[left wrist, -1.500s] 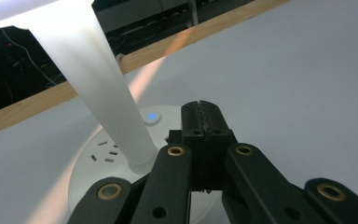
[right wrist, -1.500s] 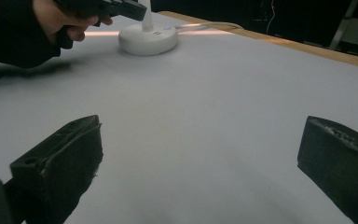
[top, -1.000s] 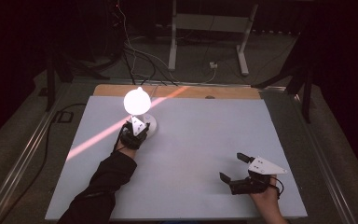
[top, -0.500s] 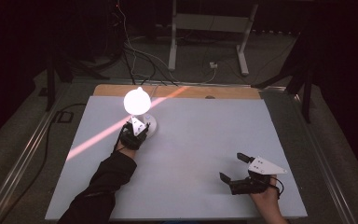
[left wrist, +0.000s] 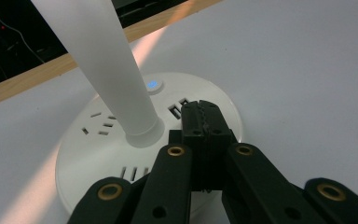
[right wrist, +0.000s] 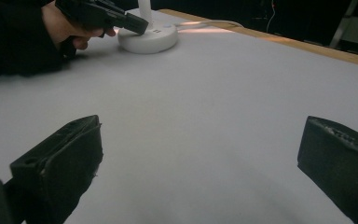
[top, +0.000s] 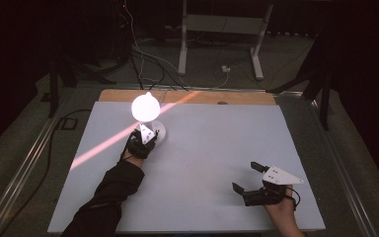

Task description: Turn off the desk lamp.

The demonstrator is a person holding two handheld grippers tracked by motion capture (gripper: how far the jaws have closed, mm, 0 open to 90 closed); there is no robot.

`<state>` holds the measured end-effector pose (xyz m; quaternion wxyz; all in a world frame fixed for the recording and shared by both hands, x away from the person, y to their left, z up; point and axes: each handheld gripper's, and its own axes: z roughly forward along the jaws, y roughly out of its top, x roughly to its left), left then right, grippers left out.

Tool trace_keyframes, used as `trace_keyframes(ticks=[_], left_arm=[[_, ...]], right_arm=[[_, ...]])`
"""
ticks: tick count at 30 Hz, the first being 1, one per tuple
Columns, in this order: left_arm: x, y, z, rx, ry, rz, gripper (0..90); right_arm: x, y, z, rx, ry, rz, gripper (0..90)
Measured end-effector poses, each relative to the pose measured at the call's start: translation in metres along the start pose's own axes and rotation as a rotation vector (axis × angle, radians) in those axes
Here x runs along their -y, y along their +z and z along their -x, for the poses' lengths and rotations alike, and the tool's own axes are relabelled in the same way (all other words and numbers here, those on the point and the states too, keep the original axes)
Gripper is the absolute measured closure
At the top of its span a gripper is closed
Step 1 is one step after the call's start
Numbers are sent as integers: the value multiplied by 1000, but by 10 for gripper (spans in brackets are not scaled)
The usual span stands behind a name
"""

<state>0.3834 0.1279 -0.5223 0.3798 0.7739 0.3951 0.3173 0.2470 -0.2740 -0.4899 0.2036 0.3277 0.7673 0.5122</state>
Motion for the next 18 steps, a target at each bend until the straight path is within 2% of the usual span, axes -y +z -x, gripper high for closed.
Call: trace_keyframes(ticks=[8, 14, 18], left_arm=[[0, 0, 1, -6, 19, -4, 900], [-4, -6, -3, 8, -22, 21, 900], [-9, -12, -1, 26, -22, 31, 900]], right_arm=[[0, 0, 0, 0, 0, -2, 0], [0, -1, 1, 3, 4, 3, 0], [0, -1, 1, 2, 0, 3, 0]])
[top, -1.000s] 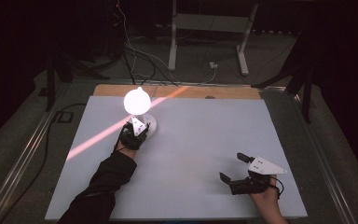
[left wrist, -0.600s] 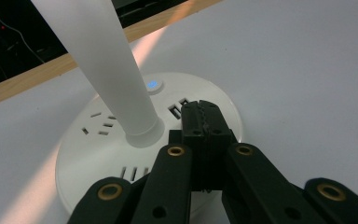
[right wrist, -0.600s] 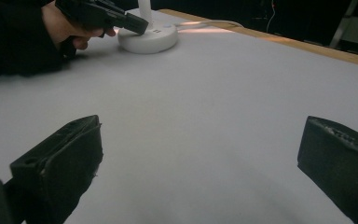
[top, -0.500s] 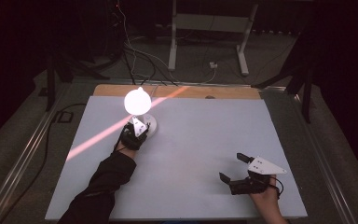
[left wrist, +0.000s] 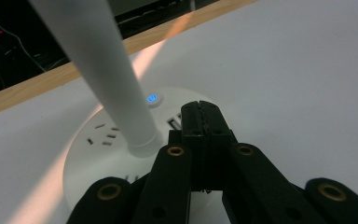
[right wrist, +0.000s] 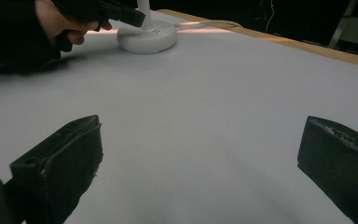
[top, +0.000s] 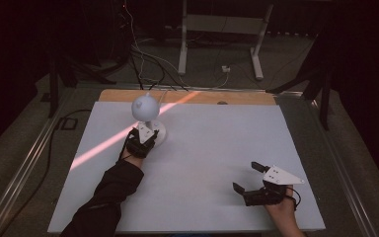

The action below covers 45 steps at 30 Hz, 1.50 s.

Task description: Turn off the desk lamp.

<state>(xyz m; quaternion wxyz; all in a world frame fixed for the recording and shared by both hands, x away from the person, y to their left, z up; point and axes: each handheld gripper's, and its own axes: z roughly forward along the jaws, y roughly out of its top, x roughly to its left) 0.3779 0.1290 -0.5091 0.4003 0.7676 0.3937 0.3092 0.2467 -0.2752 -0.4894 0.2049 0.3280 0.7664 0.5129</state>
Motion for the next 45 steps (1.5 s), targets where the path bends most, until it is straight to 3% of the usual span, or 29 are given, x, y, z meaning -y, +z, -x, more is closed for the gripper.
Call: trace_keyframes(ticks=[4, 9, 16, 18, 20, 21, 23, 24, 28, 32, 34, 39, 45], left_arm=[[-6, -7, 5, 11, 10, 3, 837], [-11, -16, 7, 57, -1, 1, 783], [-14, -25, 7, 66, -25, -29, 487], [-14, -28, 4, 94, -44, -43, 442], [-15, -30, 2, 130, -61, -58, 329], [-15, -31, 1, 151, -66, -66, 329], [-15, -34, 1, 176, -78, -80, 192], [-14, -35, -1, 220, -83, -87, 123], [-13, -45, -3, 301, -85, -66, 87], [-12, -56, -4, 365, -40, -61, 79], [-10, -61, -5, 398, -33, -70, 9], [-2, -72, -4, 436, -16, -65, 5], [8, -84, -3, 447, 8, -69, 5]], right_arm=[[0, 0, 0, -1, -2, 0, 0], [0, 0, 0, -1, -1, 1, 0], [0, -1, 0, 0, -2, 3, 0], [0, -1, 0, 1, -2, 3, 0], [0, -1, 0, 0, 1, 3, 0], [0, -1, 0, 0, 1, 3, 0], [0, -1, 0, 0, 1, 4, 0], [0, -1, 0, -1, 1, 4, 0], [0, -1, 0, -1, 3, 3, 0], [0, -1, 0, -2, 4, 3, 0], [0, -1, 0, -1, 3, 2, 0], [0, 1, -1, -1, 5, -1, 0], [0, 1, -1, -2, 6, -3, 0]])
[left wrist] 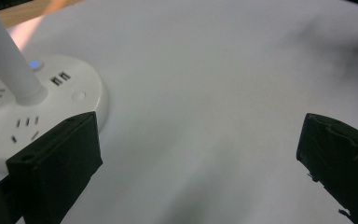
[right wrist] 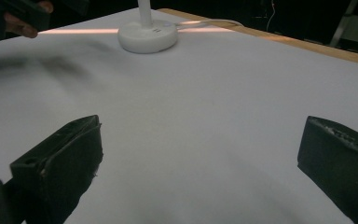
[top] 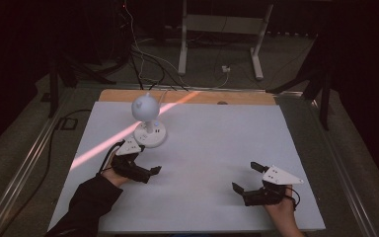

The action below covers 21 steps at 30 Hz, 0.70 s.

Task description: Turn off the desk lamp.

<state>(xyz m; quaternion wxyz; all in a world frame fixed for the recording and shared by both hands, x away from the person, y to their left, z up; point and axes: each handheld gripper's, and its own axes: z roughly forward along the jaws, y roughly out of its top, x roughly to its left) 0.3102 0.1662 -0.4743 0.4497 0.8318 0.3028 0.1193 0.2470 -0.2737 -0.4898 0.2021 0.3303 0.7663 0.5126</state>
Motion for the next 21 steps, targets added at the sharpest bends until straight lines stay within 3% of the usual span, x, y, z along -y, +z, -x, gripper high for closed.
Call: trace_keyframes(ticks=[12, 15, 21], left_arm=[[21, -17, 9, 50, 2, -5, 5], [27, -20, 12, 55, 3, -26, 5], [37, -27, 14, 63, -8, -19, 6]], right_arm=[[0, 0, 0, 1, 2, 0, 0], [0, 0, 0, 2, -2, -1, 0], [0, 0, 0, 3, -3, -2, 0]])
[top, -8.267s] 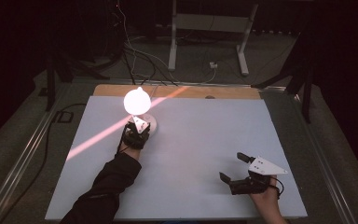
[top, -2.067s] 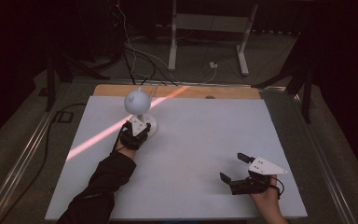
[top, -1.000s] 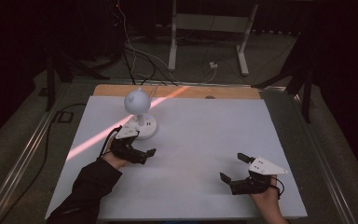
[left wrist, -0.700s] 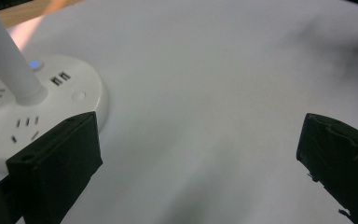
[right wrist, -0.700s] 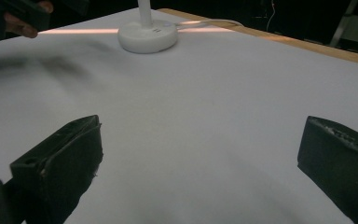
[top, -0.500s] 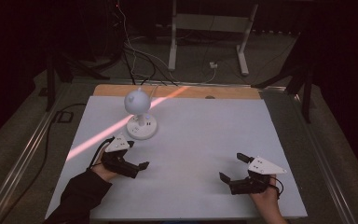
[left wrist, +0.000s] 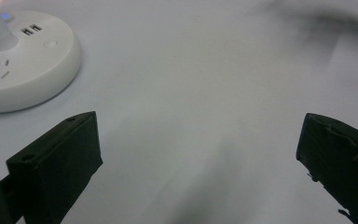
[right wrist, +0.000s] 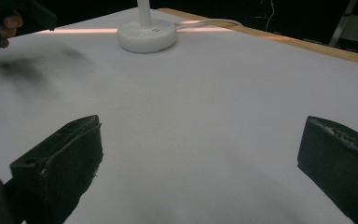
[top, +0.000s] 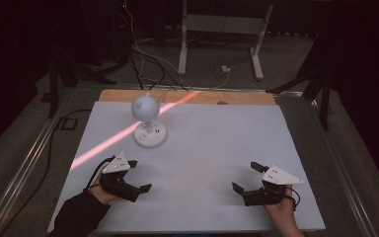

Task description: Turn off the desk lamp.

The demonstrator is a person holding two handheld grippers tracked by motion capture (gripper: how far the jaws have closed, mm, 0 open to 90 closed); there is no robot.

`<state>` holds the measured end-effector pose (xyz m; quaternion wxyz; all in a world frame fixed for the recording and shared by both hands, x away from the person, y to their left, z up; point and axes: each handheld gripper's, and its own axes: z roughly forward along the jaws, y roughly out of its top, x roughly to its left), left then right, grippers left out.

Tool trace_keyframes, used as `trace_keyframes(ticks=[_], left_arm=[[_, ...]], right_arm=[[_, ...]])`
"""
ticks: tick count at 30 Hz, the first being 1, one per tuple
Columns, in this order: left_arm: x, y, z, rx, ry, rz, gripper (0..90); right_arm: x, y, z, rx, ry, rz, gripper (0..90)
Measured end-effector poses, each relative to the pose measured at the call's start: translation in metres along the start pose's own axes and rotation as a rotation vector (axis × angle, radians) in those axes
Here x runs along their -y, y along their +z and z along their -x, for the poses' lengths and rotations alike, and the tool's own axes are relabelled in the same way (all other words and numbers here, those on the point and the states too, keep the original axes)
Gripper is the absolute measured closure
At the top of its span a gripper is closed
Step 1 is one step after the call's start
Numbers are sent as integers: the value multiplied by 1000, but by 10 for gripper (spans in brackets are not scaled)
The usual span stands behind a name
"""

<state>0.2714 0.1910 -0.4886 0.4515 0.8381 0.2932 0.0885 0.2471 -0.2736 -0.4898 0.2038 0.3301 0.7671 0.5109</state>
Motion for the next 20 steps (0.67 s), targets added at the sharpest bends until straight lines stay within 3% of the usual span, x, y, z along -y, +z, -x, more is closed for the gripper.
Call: trace_keyframes(ticks=[12, 20], left_arm=[[27, -7, -2, -1, -2, 4, 6], [29, -3, -4, 17, -2, 10, 6]], right_arm=[[0, 1, -1, -1, -4, -8, 0], [0, 1, -1, 0, -5, -9, 0]])
